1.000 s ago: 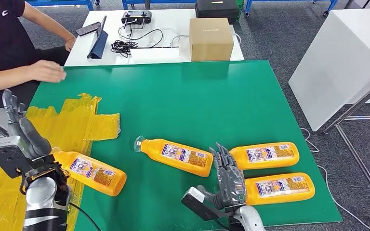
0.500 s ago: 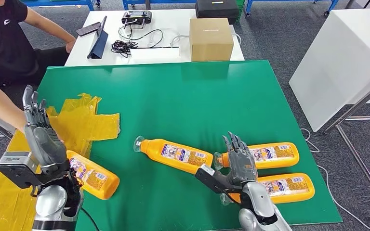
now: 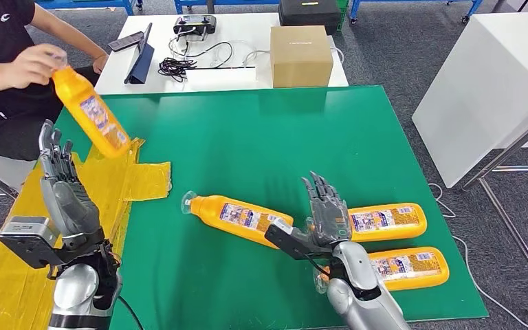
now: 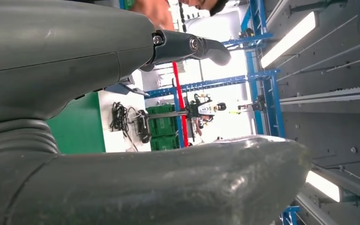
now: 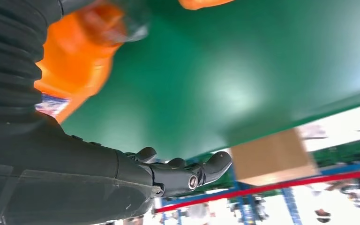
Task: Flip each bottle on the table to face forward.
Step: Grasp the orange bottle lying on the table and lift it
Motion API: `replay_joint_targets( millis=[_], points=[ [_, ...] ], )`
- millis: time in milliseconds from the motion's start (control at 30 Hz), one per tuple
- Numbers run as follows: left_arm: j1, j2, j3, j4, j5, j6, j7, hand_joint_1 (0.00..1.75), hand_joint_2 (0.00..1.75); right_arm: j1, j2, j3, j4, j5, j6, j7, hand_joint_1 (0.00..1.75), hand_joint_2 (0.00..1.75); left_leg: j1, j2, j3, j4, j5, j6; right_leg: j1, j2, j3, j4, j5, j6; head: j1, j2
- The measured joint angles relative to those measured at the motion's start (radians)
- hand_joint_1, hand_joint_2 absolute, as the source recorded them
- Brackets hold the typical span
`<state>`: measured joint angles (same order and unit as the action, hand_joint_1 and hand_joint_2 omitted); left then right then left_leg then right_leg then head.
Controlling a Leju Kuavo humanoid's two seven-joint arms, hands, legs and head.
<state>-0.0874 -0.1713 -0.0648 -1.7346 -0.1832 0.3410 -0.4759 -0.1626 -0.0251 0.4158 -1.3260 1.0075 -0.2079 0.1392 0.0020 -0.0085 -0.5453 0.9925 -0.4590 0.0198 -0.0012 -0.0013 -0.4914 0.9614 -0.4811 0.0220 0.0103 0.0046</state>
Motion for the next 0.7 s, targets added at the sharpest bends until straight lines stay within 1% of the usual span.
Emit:
replay_joint_targets(
  millis=[167, 333, 500, 700],
  points=[
    [0.016, 0.004, 0.019, 0.0, 0.001, -0.003, -0.018, 0.0, 0.0, -0.016, 0.026, 0.118, -0.038, 0.005, 0.005, 0.006, 0.0, 1.75, 0.0, -0.001, 0.0, 0.0, 0.0, 0.0, 0.0, 0.0, 0.0, 0.0, 0.0, 0.0, 0.0, 0.0],
    [0.032, 0.006, 0.044, 0.0, 0.001, -0.014, -0.033, 0.0, 0.0, -0.017, 0.021, 0.219, -0.092, -0.023, 0.011, 0.025, 0.0, 1.75, 0.001, -0.001, 0.0, 0.0, 0.0, 0.0, 0.0, 0.0, -0.001, 0.0, 0.0, 0.0, 0.0, 0.0],
    [0.036, 0.006, 0.053, 0.0, 0.001, -0.016, -0.037, 0.0, 0.0, -0.017, 0.011, 0.266, -0.112, -0.036, 0.011, 0.028, 0.0, 1.75, 0.0, -0.001, 0.0, 0.0, 0.0, 0.0, 0.0, 0.0, 0.0, 0.0, 0.0, 0.0, 0.0, 0.0],
    [0.037, 0.006, 0.057, 0.0, 0.001, -0.016, -0.038, 0.0, 0.0, -0.018, 0.008, 0.278, -0.117, -0.037, 0.011, 0.029, 0.0, 1.75, 0.0, -0.001, 0.0, 0.0, 0.0, 0.0, 0.0, 0.0, 0.0, 0.0, 0.0, 0.0, 0.0, 0.0]
  ],
)
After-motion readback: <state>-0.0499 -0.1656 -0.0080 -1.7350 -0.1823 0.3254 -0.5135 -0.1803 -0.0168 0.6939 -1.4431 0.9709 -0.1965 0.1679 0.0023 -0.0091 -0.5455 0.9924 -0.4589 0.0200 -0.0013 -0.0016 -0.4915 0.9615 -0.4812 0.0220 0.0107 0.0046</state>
